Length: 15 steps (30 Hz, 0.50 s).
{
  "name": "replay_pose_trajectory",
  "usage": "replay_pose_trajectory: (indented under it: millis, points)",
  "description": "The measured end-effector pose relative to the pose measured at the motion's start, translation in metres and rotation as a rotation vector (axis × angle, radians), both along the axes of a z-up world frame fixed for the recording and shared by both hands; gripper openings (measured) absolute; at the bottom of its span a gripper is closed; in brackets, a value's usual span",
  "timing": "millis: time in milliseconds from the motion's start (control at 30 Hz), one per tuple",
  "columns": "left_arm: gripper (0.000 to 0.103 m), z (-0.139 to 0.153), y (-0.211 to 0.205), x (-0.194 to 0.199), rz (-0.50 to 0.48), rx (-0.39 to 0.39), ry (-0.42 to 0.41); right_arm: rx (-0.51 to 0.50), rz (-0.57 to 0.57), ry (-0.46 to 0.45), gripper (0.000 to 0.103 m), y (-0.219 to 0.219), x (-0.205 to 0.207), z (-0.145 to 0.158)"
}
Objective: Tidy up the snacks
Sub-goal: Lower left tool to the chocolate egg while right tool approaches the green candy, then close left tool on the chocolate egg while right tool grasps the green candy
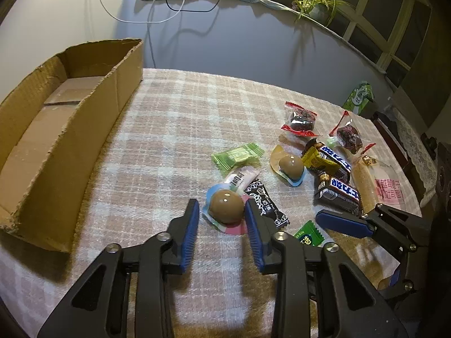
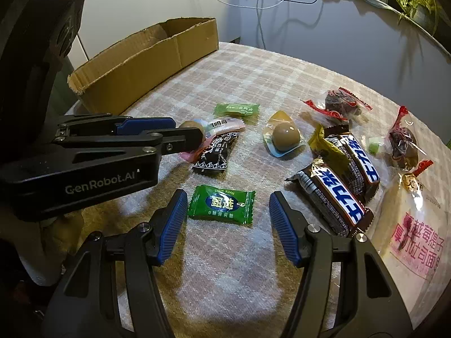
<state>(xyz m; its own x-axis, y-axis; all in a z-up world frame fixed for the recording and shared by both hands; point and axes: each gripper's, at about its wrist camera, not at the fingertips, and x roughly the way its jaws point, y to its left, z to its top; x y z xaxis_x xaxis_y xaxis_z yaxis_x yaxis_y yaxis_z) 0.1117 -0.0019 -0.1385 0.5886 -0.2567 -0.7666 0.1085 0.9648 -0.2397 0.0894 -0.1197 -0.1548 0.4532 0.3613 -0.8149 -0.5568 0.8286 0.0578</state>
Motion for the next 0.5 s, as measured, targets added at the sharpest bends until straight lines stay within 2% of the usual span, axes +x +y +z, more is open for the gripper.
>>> replay_pose_trajectory:
  millis: [300,500]
  points:
    - [0.029,-0.0014,0.0016,0.0011,0.001,-0.009,-0.012,-0.026,-0.016,-0.025,0.041,0.0008,0.0019,0.0000]
    - [0.028,-0.0004,0.0015,-0.0015,0.006,0.000,-0.024,-0.006,-0.022,-0.020,0.039,-0.0045,0.0031,0.0007]
